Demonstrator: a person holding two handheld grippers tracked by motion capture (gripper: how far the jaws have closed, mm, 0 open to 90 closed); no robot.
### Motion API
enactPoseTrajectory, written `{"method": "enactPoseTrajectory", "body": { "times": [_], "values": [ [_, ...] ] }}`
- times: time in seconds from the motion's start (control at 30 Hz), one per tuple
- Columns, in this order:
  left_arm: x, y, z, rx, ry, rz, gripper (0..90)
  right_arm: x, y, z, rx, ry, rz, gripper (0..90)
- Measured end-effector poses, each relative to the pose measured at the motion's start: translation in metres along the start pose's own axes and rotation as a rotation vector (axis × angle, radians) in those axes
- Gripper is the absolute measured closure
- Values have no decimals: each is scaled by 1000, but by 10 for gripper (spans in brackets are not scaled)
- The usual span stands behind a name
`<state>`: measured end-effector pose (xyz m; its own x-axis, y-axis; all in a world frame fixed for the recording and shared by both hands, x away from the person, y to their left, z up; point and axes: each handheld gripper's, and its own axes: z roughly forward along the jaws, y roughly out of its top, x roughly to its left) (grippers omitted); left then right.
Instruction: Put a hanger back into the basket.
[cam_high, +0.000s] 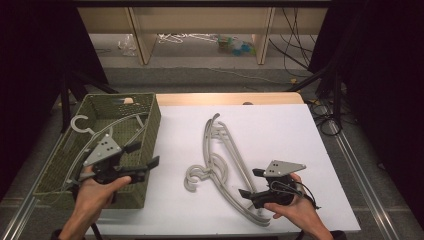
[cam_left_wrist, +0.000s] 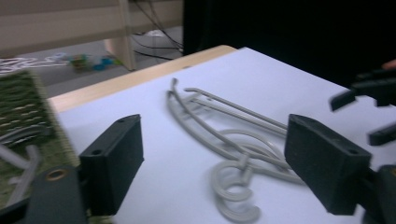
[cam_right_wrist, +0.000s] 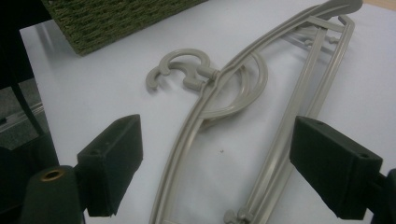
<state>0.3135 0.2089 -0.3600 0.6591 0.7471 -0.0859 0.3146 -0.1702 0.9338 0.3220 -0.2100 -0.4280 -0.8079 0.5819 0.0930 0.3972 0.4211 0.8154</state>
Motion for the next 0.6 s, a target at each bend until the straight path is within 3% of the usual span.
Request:
{"method": "enactPoseTrajectory", "body": {
  "times": [0.17, 0.27, 0.3, 0.37, 0.47, 0.53, 0.6],
  "values": [
    [-20, -15, 10, 7, -21, 0, 159, 1, 0, 1, 5, 0, -6, 183],
    [-34, -23, 18, 13, -28, 48, 159, 3, 0, 2, 15, 5, -1, 183],
    [-38, -26, 19, 6, -27, 39, 159, 3, -1, 3, 12, 2, -6, 184],
    [-43, -31, 23, -1, -44, 42, 159, 3, -1, 4, 15, 10, -6, 184],
    [-47, -41, 27, -1, -36, 73, 159, 4, -1, 5, 18, 1, -3, 185],
    [-47, -46, 29, 6, -44, 57, 159, 5, -1, 6, 22, 7, -7, 186],
    [-49, -51, 30, 9, -33, 96, 160, 6, -1, 7, 24, -2, -11, 186]
  ]
}}
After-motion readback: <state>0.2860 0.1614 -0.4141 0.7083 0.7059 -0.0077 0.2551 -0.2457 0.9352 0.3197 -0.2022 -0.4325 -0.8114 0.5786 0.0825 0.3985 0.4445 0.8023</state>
